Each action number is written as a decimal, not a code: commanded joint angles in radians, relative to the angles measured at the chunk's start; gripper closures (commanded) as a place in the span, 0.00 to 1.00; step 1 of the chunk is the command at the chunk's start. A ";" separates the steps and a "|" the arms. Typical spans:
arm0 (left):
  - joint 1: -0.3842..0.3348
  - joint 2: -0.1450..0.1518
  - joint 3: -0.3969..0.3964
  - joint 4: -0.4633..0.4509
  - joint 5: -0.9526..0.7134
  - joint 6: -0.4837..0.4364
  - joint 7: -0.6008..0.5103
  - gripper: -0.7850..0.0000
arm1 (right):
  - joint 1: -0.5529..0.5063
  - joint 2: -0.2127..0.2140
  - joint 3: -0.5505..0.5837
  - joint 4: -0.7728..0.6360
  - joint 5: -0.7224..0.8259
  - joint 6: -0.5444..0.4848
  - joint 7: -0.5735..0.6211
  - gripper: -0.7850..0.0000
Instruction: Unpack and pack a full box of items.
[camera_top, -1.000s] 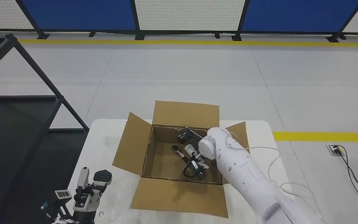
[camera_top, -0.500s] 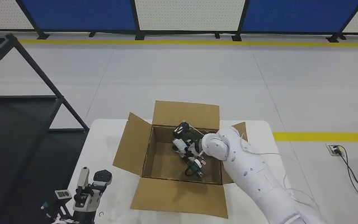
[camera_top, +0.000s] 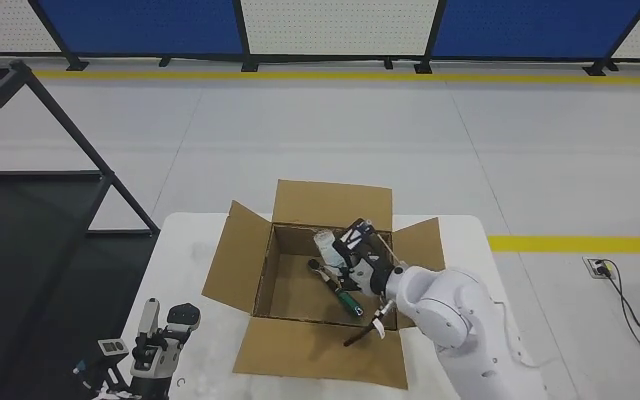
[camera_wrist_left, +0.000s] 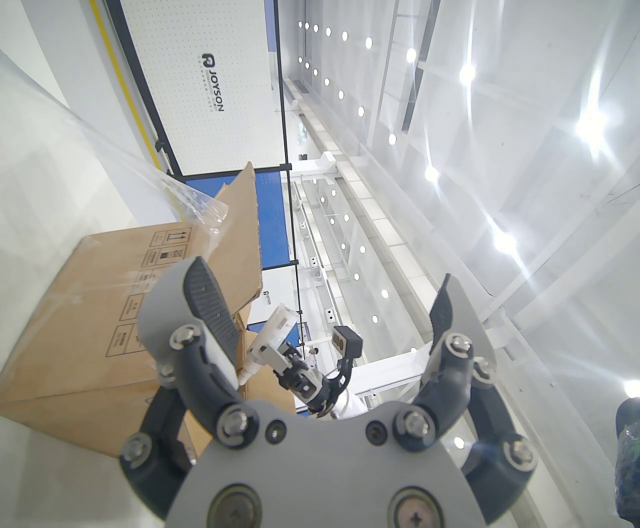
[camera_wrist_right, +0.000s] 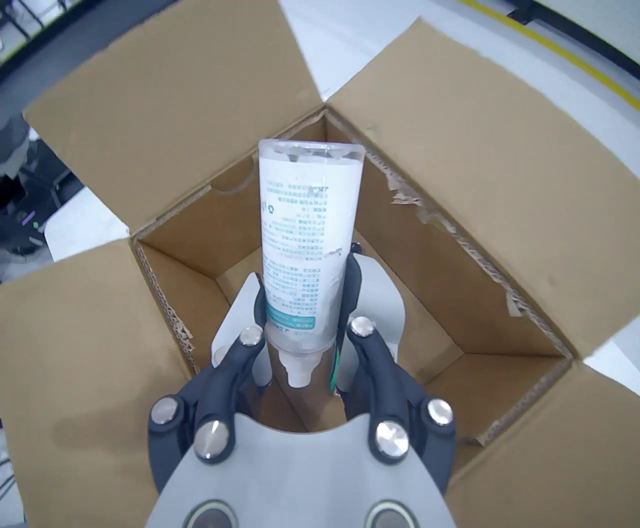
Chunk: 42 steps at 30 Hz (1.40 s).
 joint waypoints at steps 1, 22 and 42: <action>0.000 0.000 0.000 0.000 0.000 0.000 0.000 0.00 | 0.003 0.000 -0.002 0.003 -0.001 -0.008 0.002 1.00; 0.000 0.000 0.000 0.000 0.000 0.000 0.000 0.00 | -0.072 0.026 0.201 -0.207 0.341 -0.045 0.014 1.00; 0.000 0.000 0.000 0.000 0.000 0.000 0.000 0.00 | -0.286 0.108 0.757 -0.267 0.571 0.165 0.232 1.00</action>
